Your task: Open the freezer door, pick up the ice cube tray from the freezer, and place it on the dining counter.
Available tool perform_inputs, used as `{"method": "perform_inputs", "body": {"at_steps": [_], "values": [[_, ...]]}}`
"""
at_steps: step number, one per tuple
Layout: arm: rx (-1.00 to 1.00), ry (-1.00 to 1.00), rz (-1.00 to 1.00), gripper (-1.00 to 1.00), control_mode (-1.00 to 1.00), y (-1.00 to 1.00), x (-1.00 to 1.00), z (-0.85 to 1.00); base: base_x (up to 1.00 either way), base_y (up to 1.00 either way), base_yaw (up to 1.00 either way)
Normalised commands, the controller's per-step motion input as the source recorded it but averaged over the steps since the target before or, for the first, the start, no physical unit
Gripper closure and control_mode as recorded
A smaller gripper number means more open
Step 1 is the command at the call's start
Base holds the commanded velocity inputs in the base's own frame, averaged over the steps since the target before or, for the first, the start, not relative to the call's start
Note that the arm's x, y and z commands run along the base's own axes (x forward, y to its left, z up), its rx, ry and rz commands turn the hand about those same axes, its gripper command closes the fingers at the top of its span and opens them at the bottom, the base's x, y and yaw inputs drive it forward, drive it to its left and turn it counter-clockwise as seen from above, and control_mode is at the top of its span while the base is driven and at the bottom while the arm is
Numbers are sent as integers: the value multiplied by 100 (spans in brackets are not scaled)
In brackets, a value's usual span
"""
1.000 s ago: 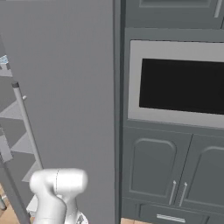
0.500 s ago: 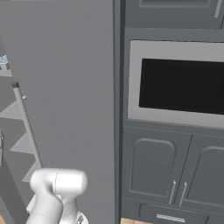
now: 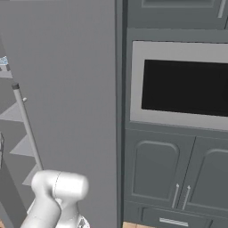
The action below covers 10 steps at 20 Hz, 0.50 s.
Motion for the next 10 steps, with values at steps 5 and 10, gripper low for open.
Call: {"method": "perform_inputs", "body": {"at_steps": [5, 10], "values": [[0, 0, 0, -100, -100, 0, 0, 0, 0, 0, 0], [0, 0, 5, -100, -100, -8, 0, 0, 0, 0, 0]]}}
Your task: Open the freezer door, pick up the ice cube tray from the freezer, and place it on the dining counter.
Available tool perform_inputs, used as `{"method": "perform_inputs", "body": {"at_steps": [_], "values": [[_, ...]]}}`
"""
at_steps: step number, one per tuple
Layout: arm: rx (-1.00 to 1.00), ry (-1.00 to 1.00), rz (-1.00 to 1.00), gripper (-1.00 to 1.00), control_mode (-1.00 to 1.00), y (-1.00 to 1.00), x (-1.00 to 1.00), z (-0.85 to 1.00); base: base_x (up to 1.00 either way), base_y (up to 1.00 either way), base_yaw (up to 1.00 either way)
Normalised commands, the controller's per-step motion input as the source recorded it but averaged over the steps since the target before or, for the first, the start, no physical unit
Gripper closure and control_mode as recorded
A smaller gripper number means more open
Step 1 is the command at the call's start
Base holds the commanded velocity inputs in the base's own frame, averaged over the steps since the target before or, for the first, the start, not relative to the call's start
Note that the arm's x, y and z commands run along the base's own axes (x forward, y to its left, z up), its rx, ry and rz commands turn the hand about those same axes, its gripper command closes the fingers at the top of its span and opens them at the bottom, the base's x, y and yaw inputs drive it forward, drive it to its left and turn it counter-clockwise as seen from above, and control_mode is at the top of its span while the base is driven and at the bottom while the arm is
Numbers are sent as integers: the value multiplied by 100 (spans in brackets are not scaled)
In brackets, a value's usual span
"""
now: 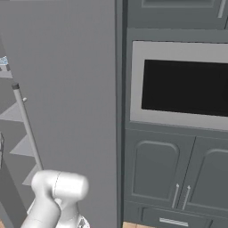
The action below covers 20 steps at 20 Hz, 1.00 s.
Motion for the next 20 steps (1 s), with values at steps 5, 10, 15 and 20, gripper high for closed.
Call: {"method": "perform_inputs", "body": {"at_steps": [5, 10, 15, 20], "values": [[2, -12, 31, -100, -100, -71, -15, 49, 0, 0, 0], [7, -11, 33, -100, -100, -100, -18, 88, 0, 0, 0], [14, -3, 29, -100, -100, -100, 3, 92, 0, 0, 0], [19, -1, 27, -100, -100, -95, 22, 88, 0, 0, 0]]}}
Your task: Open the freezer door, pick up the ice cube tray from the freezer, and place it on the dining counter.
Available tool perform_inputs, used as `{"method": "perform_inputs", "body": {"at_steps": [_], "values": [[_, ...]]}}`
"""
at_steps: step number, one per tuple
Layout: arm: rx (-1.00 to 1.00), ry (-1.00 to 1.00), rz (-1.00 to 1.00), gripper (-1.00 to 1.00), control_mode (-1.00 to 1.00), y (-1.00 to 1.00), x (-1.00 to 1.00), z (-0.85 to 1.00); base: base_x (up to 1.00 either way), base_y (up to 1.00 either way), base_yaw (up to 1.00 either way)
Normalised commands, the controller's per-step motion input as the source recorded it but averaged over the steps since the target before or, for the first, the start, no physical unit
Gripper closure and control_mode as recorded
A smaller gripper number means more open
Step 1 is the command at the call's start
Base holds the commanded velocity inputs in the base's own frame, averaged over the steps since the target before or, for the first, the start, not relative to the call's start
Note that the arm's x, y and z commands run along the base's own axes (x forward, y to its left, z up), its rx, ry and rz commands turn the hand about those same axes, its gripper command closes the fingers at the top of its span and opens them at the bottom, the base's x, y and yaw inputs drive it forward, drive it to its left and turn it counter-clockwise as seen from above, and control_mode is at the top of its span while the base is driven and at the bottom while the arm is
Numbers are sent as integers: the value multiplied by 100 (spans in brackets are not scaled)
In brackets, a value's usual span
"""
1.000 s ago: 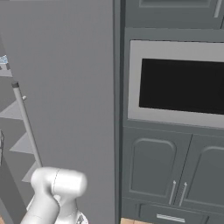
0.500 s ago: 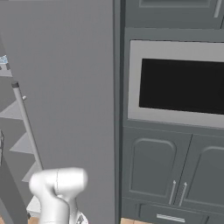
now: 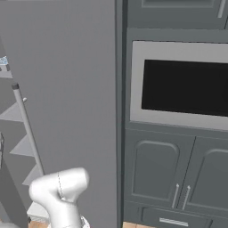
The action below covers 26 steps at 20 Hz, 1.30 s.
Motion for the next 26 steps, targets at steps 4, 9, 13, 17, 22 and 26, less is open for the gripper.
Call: {"method": "perform_inputs", "body": {"at_steps": [4, 9, 13, 17, 22, 26], "values": [[30, 0, 21, -100, -100, -42, 42, 100, 0, 0, 0], [23, 2, 14, -100, -100, -12, 45, 92, 0, 0, 0], [12, 2, 20, -100, -100, 0, 57, 36, 0, 0, 0], [2, 2, 27, -100, -100, 0, 41, 5, 0, 0, 0], [0, 12, 4, -100, -100, 0, 5, 33, 0, 0, 0], [0, 12, -5, -100, -100, 32, 0, 49, 0, 0, 0]]}}
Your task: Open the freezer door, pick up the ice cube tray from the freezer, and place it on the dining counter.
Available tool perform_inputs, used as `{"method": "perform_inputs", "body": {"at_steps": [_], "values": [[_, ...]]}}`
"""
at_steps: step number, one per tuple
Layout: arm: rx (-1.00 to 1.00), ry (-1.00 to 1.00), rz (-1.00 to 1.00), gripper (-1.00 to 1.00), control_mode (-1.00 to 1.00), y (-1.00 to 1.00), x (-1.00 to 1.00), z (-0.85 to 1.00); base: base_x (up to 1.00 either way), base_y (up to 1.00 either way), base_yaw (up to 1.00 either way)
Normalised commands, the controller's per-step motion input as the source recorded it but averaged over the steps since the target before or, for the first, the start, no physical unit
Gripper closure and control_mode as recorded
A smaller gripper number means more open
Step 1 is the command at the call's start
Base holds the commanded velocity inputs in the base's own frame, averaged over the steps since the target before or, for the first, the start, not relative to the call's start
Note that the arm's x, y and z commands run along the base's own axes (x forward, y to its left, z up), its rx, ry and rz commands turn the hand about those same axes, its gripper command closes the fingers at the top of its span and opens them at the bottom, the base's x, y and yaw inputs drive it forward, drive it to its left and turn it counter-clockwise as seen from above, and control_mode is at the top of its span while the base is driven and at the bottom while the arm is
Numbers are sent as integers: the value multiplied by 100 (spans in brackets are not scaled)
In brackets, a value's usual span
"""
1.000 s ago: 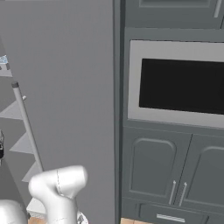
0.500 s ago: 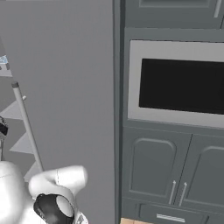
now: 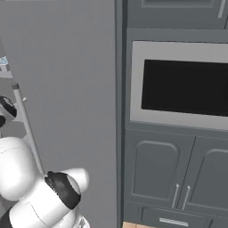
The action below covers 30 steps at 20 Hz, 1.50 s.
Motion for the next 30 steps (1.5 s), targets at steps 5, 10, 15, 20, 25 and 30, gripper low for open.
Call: {"method": "perform_inputs", "body": {"at_steps": [5, 10, 15, 20, 25, 30], "values": [[-17, 15, -3, -100, -100, 20, -1, 9, 0, 0, 0], [-38, 9, 0, -100, -100, 0, 0, 0, 0, 0, 0], [-25, 1, 3, -100, -100, -4, 8, 0, 0, 0, 0], [-25, -4, 7, -100, -100, 1, 20, 0, 0, 0, 0], [-27, -10, 8, -100, -100, 7, 21, -1, 0, 0, 0], [-27, -14, 12, -100, -100, 51, 8, -16, 0, 0, 0]]}}
